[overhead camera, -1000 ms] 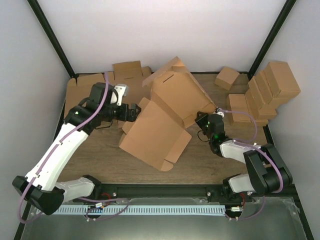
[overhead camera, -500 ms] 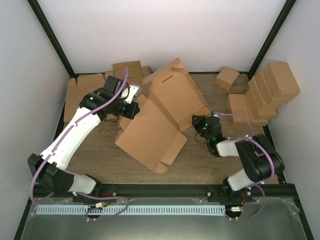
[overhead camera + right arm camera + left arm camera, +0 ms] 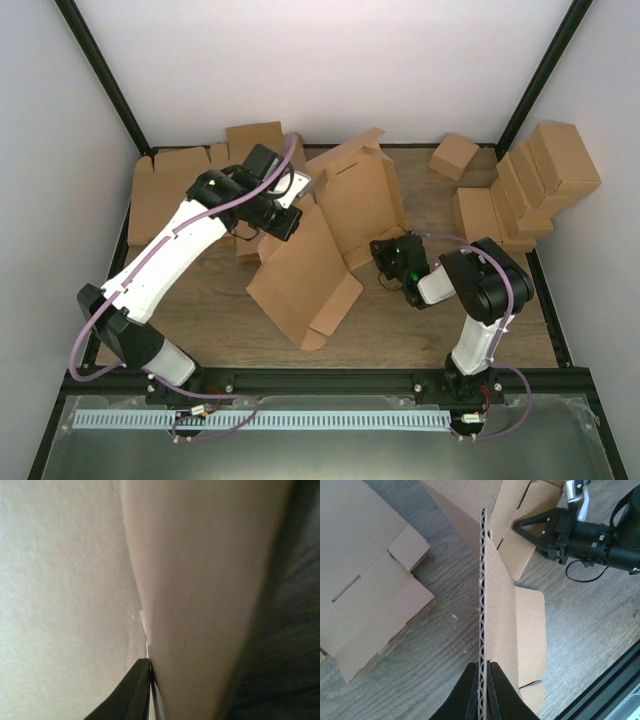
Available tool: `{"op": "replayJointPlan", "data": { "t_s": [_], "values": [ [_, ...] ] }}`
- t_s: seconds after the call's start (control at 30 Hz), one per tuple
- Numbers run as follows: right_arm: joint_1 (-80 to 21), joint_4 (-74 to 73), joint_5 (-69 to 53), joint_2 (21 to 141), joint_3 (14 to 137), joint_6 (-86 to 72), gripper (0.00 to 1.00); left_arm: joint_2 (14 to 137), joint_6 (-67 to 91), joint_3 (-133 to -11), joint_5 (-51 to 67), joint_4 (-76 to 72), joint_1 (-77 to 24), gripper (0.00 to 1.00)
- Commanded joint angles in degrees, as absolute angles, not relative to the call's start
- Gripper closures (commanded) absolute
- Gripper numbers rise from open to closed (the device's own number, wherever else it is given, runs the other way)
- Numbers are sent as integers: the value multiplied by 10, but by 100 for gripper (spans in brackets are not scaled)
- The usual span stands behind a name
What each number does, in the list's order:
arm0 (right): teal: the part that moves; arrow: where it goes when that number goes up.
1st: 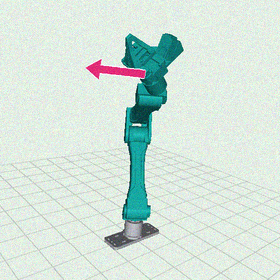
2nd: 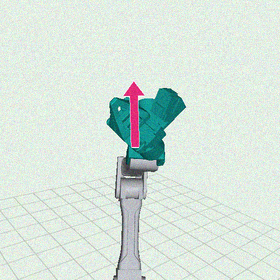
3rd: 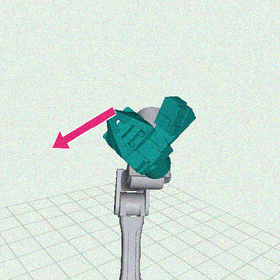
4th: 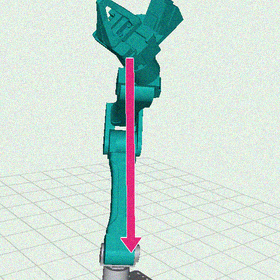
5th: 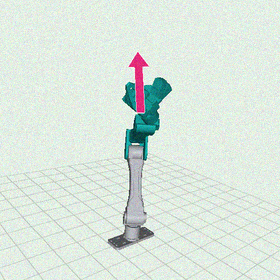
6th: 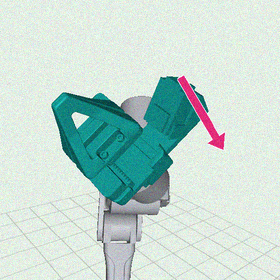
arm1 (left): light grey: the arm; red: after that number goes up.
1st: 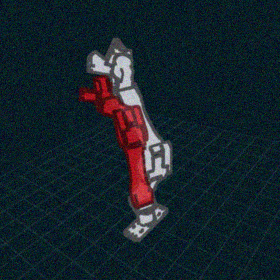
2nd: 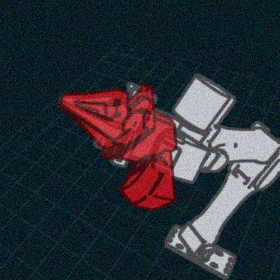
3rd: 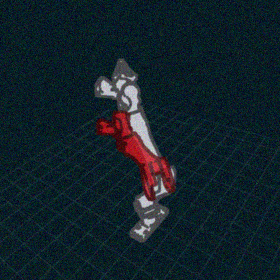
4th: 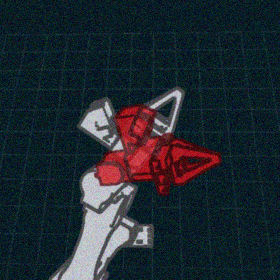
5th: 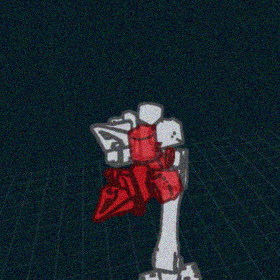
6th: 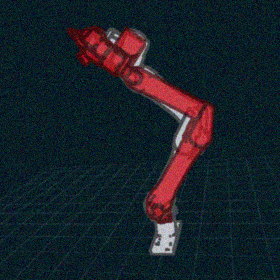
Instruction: Fold the paper box
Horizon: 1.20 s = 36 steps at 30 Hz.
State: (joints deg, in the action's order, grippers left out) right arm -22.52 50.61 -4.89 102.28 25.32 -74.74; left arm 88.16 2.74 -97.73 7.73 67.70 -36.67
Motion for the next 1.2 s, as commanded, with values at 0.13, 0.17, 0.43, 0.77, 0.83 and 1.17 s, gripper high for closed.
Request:
{"op": "replayJointPlan", "data": {
  "t_s": [0.13, 0.17, 0.43, 0.77, 0.83, 1.17],
  "values": [
    [-252, 384, -37, 1015, 282, -760, 77, 907, 25, -1028, 40, 646, -393, 96],
    [-253, 373, -39, 1011, 282, -759, 73, 909, 25, -1034, 34, 648, -393, 96],
    [-257, 328, -63, 978, 259, -755, 61, 933, 16, -1062, -13, 677, -393, 95],
    [-257, 299, -100, 891, 245, -640, 62, 942, 15, -1078, 1, 688, -394, 92],
    [-257, 294, -111, 869, 240, -609, 62, 948, 17, -1086, 0, 697, -394, 92],
    [-257, 304, -180, 749, 182, -487, 70, 963, 38, -1106, -17, 727, -401, 91]
  ]
}}
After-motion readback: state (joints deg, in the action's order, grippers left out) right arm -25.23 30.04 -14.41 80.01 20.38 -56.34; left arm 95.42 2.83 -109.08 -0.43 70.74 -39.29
